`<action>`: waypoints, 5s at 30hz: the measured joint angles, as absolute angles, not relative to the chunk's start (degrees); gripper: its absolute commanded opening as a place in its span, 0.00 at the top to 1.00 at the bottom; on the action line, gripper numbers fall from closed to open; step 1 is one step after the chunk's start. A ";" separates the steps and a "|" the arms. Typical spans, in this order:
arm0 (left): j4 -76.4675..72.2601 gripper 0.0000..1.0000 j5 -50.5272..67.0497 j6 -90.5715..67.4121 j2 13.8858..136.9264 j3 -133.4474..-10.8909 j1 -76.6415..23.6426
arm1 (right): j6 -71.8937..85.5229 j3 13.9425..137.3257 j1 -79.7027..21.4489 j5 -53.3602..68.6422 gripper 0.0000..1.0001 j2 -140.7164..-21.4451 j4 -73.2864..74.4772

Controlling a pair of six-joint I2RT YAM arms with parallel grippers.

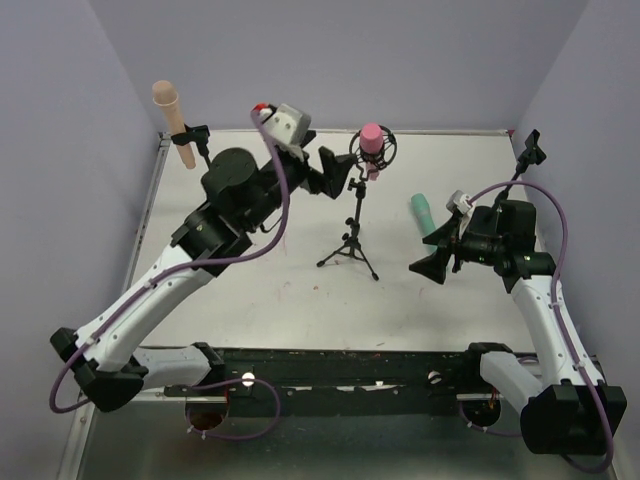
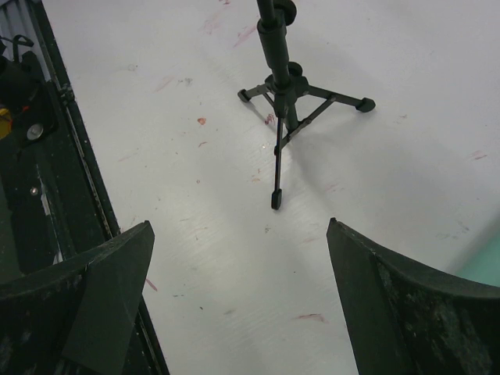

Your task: Attach the microphones to the stand

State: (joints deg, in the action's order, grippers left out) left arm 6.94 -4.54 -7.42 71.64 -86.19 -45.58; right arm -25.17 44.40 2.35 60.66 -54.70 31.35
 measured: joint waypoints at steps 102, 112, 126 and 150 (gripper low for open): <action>-56.95 0.99 -5.52 -3.36 58.17 -17.67 -0.84 | -26.61 39.48 2.37 59.18 0.00 -55.31 27.00; -57.06 0.69 -4.08 -3.49 58.19 -17.67 -0.80 | -26.63 39.48 2.37 59.18 0.00 -55.51 27.03; -55.13 0.04 -2.87 -5.63 52.69 -17.67 -0.82 | -26.63 39.48 2.37 59.18 0.00 -55.51 27.03; 1.61 0.01 19.49 -23.81 17.30 -29.82 -1.06 | -30.02 55.09 2.37 54.22 0.00 -56.77 41.01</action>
State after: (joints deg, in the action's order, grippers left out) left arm 1.61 19.49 -23.81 17.30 -29.82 -1.06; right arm -30.02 55.09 2.37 54.22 -56.77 41.01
